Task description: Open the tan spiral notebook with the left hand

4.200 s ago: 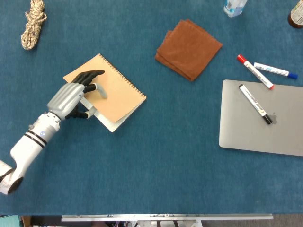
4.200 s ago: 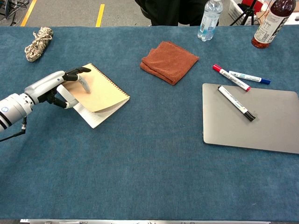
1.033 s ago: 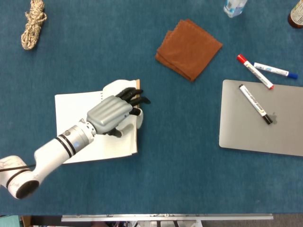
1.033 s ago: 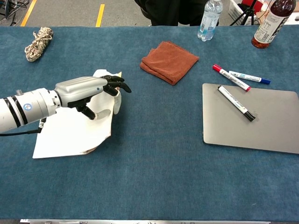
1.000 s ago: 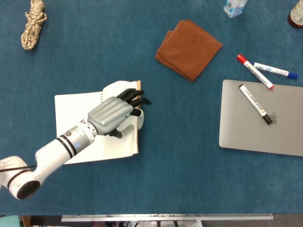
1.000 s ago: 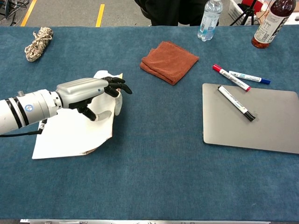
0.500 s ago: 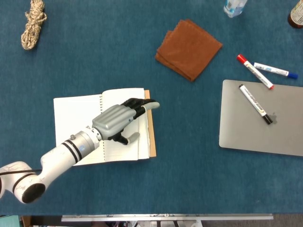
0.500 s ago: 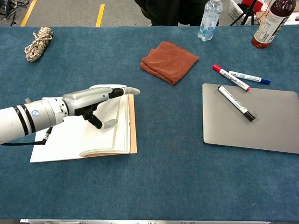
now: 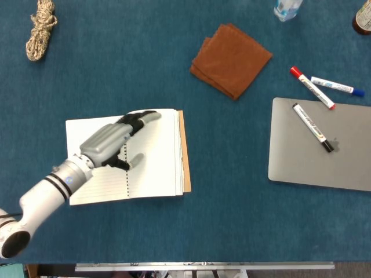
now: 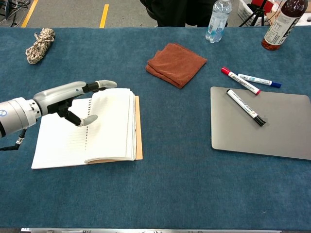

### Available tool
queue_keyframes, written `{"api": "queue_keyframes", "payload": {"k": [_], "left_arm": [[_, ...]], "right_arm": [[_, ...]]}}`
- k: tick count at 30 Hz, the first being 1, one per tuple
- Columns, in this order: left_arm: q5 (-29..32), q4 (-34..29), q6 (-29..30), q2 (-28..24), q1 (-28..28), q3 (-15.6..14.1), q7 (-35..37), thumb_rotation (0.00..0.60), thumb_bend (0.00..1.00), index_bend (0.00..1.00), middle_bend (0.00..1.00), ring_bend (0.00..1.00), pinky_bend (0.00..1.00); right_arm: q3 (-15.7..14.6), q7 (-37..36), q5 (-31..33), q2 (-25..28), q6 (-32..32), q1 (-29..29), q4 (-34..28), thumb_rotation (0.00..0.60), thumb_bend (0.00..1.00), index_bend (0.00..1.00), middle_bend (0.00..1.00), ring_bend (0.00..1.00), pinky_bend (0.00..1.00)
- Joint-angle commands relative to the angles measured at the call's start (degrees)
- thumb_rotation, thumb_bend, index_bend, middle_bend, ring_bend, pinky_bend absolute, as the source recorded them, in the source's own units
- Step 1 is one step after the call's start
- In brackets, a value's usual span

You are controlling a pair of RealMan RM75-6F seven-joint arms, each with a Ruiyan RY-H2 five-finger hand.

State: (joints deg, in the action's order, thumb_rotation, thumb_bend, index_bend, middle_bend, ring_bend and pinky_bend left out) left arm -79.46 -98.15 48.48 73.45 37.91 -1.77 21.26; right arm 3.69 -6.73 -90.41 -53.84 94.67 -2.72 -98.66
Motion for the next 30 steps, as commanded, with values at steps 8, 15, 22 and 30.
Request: {"api": "queue_keyframes", "payload": {"k": [8,15,22,30], "left_arm": [[0.43,1.15,3.40,-1.79,-5.22,-2.89,-2.44,0.600,0.44,0.00,0.01,0.00,0.00],[-5.19,0.66,3.74,-0.90,-6.16,-5.45,-4.17,0.600,0.44,0.00,0.09,0.00,0.00],[-9.45,0.28,2.43,1.62,-5.47,-7.06,-10.27,0.600,0.44,0.00,0.11,0.00,0.00],[-9.11,0.64,0.14,5.02,-4.64,-6.94,-16.65,0.600,0.44,0.00,0.11,0.00,0.00]], "right_arm": [[0.04,0.12,0.13,-0.21,-0.40,0.25,0.10,0.600,0.13,0.29,0.31,0.18,0.27],[-0.03,0.28,0.13,-0.04,-0.13,0.04,-0.10,0.600,0.13,0.29,0.31,0.19,0.27],[-0.10,0.28,0.12,-0.03,0.07,-0.14,-0.15,0.600,0.13,0.29,0.31,0.19,0.27],[-0.18,-0.11,0.20,0.09,0.57,-0.54,0.03,0.600,0.13,0.29,0.31,0.19,0.27]]}}
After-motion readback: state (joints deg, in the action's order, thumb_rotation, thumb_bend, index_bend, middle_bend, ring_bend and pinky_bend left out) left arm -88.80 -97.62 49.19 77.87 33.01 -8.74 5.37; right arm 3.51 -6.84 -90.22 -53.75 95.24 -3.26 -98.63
